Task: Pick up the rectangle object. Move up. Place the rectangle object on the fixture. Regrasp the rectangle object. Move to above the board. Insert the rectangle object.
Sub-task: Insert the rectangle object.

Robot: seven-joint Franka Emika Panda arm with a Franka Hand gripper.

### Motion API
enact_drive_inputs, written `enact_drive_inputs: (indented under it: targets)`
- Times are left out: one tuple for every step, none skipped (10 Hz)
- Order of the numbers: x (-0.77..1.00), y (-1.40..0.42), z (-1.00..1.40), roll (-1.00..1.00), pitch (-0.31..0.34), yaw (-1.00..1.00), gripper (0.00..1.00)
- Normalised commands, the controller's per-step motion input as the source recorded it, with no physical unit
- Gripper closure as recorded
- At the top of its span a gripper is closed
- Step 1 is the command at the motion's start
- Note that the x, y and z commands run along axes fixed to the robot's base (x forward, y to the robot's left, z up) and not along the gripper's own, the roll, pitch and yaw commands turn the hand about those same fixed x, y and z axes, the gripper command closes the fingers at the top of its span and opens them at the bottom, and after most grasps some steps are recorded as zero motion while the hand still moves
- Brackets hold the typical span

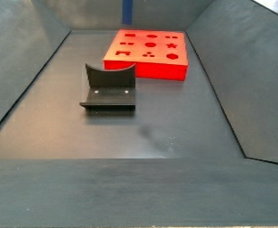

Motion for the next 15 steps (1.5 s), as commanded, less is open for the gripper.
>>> enact_drive_inputs:
  targets:
    - [0.07, 0.01, -0.17, 0.0, 0.021, -0.1, 1.0]
    - [0.0, 0.0, -0.16, 0.03, 0.027, -0.02, 1.0]
    - [-0.07, 0.0, -0.2, 0.09, 0.043, 0.0, 1.0]
    - [-0.19, 0.0, -0.21, 0.13, 0.064, 0.0, 1.0]
    - [-0.17, 0.0, -0.18, 0.13, 0.073, 0.0, 1.0]
    - [-0.08, 0.0, -0.12, 0.09, 0.059, 0.0, 1.0]
    - [0.0, 0.0, -0.07, 0.05, 0.029, 0.0, 1.0]
    - [0.0, 0.0, -0.06, 0.03, 0.027, 0.0, 1.0]
    - [0.0, 0.0, -0.09, 0.04, 0.029, 0.0, 1.0]
    - [0.0, 0.0, -0.09, 0.03, 0.029, 0.0, 1.0]
    - [0.0, 0.0, -0.12, 0.04, 0.029, 0.0, 1.0]
    - [0.0, 0.0, -0.1, 0.03, 0.011, 0.0, 1.0]
    - [0.03, 0.0, -0.11, 0.02, 0.01, 0.0, 1.0]
    - [0.03, 0.0, -0.11, 0.02, 0.011, 0.0, 1.0]
    - [0.03, 0.0, -0.09, 0.01, 0.011, 0.0, 1.0]
